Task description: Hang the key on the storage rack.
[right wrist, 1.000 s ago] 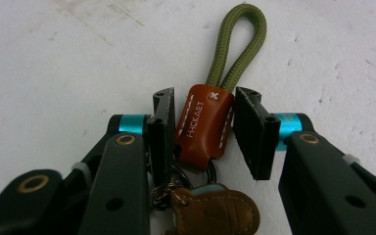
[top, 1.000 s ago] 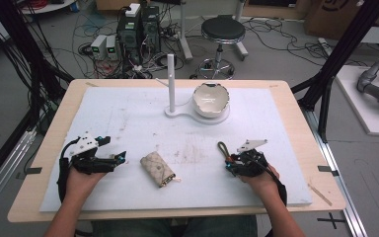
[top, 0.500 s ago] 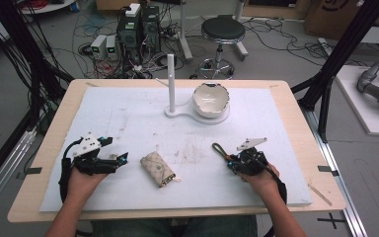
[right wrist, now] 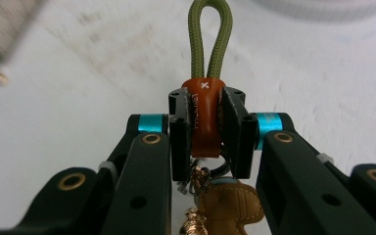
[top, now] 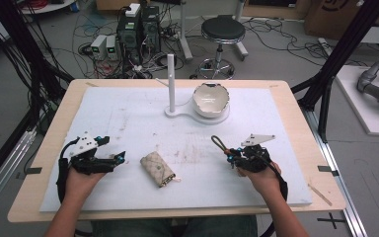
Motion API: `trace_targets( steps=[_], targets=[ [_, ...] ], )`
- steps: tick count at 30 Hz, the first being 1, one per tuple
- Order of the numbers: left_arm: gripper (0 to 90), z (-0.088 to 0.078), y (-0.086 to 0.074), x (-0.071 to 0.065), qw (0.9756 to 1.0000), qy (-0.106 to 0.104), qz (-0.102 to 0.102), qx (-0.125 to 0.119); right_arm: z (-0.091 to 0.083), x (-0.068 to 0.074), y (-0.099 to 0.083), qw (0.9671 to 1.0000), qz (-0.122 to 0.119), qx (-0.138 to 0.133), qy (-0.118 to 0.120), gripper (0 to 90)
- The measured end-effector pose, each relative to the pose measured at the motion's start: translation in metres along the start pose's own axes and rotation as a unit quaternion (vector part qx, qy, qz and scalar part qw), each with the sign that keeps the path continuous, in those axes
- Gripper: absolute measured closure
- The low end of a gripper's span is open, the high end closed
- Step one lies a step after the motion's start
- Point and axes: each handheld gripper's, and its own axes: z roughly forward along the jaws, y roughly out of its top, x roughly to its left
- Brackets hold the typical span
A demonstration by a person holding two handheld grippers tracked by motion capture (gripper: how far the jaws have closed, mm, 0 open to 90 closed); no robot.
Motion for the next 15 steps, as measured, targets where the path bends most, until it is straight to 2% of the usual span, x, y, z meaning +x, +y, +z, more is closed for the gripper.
trace_targets(
  steps=[2,4,5,7,8,9,11,12,14,15],
  targets=[
    [17.0,0.000,-0.001,0.001,1.0000,-0.003,-0.003,0.001,-0.009,0.000,0.009,0.9993,0.000,-0.035,0.011,76.0],
    [17.0,0.000,-0.002,0.000,1.0000,-0.004,-0.003,0.002,-0.012,0.001,0.013,0.9989,-0.003,-0.045,0.011,76.0],
    [17.0,0.000,-0.002,0.000,1.0000,-0.005,-0.003,0.002,-0.019,0.002,0.023,0.9976,-0.009,-0.068,0.009,76.0],
    [17.0,0.000,-0.002,0.000,1.0000,-0.006,-0.002,0.002,-0.021,0.003,0.027,0.9971,-0.013,-0.074,0.009,75.9],
    [17.0,0.000,-0.001,0.000,1.0000,-0.006,-0.002,0.000,-0.023,0.003,0.036,0.9957,-0.020,-0.090,0.013,75.9],
    [17.0,0.000,-0.001,0.000,1.0000,-0.006,-0.002,0.000,-0.023,0.003,0.036,0.9957,-0.020,-0.090,0.013,75.9],
    [17.0,0.000,-0.001,0.000,1.0000,-0.004,-0.003,0.000,-0.024,0.004,0.053,0.9939,-0.032,-0.104,0.014,75.9],
    [17.0,-0.001,-0.001,0.000,1.0000,-0.005,-0.002,0.000,-0.024,0.004,0.053,0.9939,-0.032,-0.104,0.014,75.9],
    [17.0,-0.001,-0.002,0.000,1.0000,-0.003,-0.005,-0.002,-0.024,0.005,0.070,0.9923,-0.044,-0.115,0.008,75.9],
    [17.0,-0.001,-0.002,0.000,1.0000,-0.003,-0.005,-0.002,-0.024,0.005,0.070,0.9923,-0.044,-0.115,0.008,75.9]
  ],
)
